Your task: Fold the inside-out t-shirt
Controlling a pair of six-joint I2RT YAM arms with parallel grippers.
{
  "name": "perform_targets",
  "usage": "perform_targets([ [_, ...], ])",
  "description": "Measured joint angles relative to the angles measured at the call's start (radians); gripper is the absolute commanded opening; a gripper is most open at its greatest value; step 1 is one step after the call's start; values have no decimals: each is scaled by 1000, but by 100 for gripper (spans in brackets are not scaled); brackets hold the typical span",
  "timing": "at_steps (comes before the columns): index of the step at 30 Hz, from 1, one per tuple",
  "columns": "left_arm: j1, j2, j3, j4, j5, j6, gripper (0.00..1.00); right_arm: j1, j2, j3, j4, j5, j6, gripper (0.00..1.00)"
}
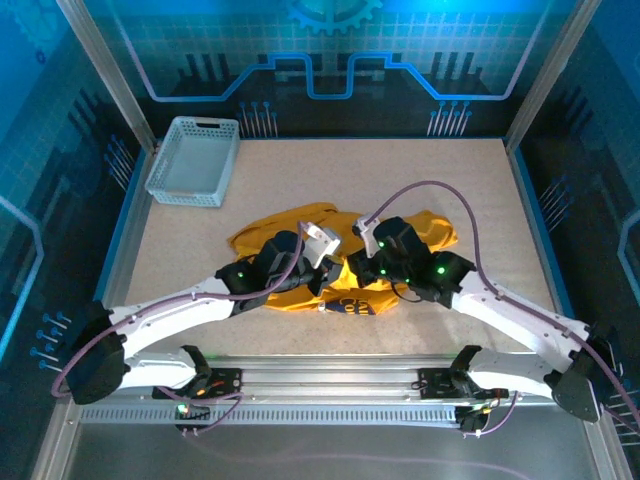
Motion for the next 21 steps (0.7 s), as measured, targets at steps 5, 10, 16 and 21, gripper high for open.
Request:
perform_targets([
  [5,0,-21,0,0,-24,-3,0,5,19,0,-6,19,-8,0],
  [10,0,-21,-1,-1,-56,-14,0,6,19,1,-4,15,-8,22],
  [16,0,-177,-70,-52,-267,-68,0,-58,-23,2,-32,11,-24,60],
  [21,10,-527,-216,-121,-491,-171,0,-410,-39,-3,-40,-44,-10,65],
])
